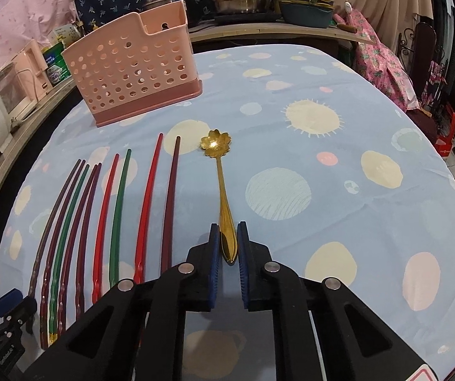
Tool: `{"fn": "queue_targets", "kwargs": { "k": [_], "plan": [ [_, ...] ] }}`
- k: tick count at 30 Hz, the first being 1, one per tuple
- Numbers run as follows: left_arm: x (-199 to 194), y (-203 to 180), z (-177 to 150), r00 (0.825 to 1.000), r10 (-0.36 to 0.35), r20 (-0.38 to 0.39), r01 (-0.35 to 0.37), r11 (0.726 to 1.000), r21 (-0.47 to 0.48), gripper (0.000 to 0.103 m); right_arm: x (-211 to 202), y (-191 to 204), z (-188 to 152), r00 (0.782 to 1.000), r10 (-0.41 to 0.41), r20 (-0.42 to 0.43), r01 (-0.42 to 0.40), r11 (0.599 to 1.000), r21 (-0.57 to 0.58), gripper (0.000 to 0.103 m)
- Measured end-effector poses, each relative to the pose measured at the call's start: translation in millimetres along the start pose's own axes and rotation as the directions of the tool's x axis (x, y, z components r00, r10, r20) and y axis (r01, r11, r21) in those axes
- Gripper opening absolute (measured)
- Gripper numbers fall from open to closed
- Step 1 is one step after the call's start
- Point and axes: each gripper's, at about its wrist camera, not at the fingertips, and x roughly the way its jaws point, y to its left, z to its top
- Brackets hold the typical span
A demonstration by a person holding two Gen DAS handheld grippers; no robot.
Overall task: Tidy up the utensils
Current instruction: 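Grasp a brown chopstick with the left tool while the right tool grasps the gold spoon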
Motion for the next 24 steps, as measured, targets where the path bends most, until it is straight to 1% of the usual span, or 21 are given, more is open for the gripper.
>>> {"fn": "queue_targets", "kwargs": {
  "k": [2,5,14,19,21,24],
  "plan": [
    [-1,0,0,1.0,-0.01,-0.004,0.01,1.0,-0.001,0.016,-5,-1,-2,1.0,0.001,0.007,-0.001,1.0,0.002,0.011],
    [-4,2,0,0.999,-0.033,-0.003,0.032,0.999,-0.016,0.009,-16,-4,-3,1.0,0.001,0.026,-0.001,1.0,0.01,0.011],
    [-18,10,-4,0.998,-0.068,0.013,0.069,0.997,-0.042,0.008,-49,-16,-2,0.996,-0.005,0.085,0.002,0.999,0.034,0.01],
    [-37,16,3,0.995,-0.083,0.052,0.085,0.995,-0.057,0.008,-68,-21,2,0.993,-0.003,0.12,-0.003,0.999,0.045,0.008],
    [-44,19,8,0.994,-0.088,0.071,0.093,0.994,-0.061,0.008,-74,-23,5,0.991,-0.002,0.134,-0.004,0.999,0.046,0.003],
    [-57,23,17,0.99,-0.092,0.104,0.099,0.993,-0.069,0.007,-81,-25,10,0.989,0.005,0.148,-0.012,0.999,0.05,0.002]
  ]
}}
